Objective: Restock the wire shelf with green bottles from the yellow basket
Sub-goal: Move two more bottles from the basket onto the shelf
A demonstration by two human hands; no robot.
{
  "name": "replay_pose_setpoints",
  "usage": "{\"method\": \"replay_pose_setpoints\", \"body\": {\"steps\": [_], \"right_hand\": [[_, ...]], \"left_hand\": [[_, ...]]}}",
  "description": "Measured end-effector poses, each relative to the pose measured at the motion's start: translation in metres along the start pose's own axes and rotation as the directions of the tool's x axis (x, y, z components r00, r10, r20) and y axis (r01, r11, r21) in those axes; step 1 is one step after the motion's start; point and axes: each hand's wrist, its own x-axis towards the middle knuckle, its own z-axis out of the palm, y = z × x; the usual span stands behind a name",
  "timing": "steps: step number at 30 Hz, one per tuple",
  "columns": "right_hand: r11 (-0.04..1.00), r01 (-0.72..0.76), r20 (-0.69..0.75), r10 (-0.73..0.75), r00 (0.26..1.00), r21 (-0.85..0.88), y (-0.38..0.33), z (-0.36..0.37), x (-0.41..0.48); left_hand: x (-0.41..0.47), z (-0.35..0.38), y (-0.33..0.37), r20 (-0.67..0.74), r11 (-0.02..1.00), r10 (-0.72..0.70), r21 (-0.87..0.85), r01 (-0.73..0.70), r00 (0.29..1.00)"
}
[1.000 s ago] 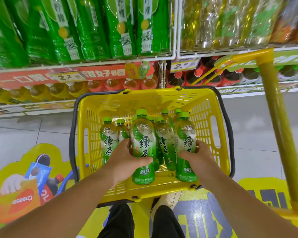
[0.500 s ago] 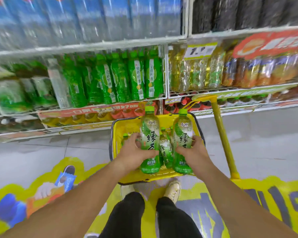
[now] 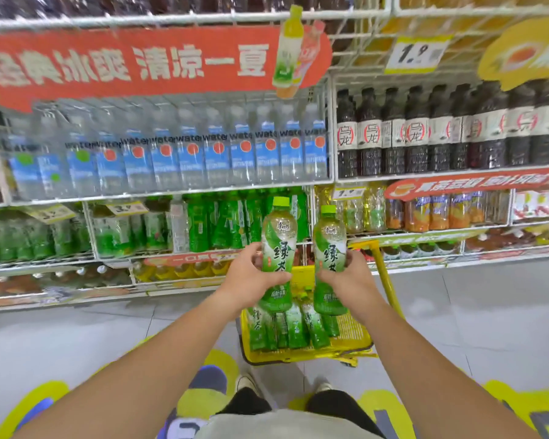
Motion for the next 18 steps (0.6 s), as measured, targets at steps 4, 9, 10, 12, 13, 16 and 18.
{"method": "replay_pose_setpoints", "body": {"steps": [4,9,10,12,13,16,18], "right_hand": [[0.995,0.101,0.057,-0.100,0.993,-0.012,-0.038,0.000,-0.015],[0.954,0.287,0.194,-0.267,0.944,-0.084,-0.083,-0.008,-0.027],[0.943,0.321,0.210,-0.297,0.931,-0.087,-0.089,-0.007,-0.027],[0.925,0.367,0.257,-0.333,0.907,-0.099,-0.100,-0.008,-0.030],[0.913,0.394,0.280,-0.353,0.893,-0.106,-0.105,-0.008,-0.032],[0.875,0.474,0.371,-0.409,0.834,-0.101,-0.119,-0.001,-0.041],[0.853,0.511,0.429,-0.424,0.797,-0.107,-0.123,0.012,-0.048]], "left_hand": [[-0.021,-0.018,0.021,-0.066,0.998,0.057,-0.025,-0.058,0.996],[-0.049,-0.027,0.037,-0.249,0.988,0.104,-0.087,-0.130,0.963],[-0.058,-0.027,0.041,-0.290,0.983,0.119,-0.101,-0.154,0.950],[-0.074,-0.030,0.045,-0.361,0.971,0.106,-0.163,-0.174,0.927],[-0.083,-0.030,0.048,-0.386,0.963,0.086,-0.203,-0.176,0.918],[-0.113,-0.033,0.050,-0.510,0.951,0.051,-0.238,-0.197,0.859],[-0.134,-0.041,0.043,-0.571,0.933,-0.005,-0.299,-0.203,0.821]]}}
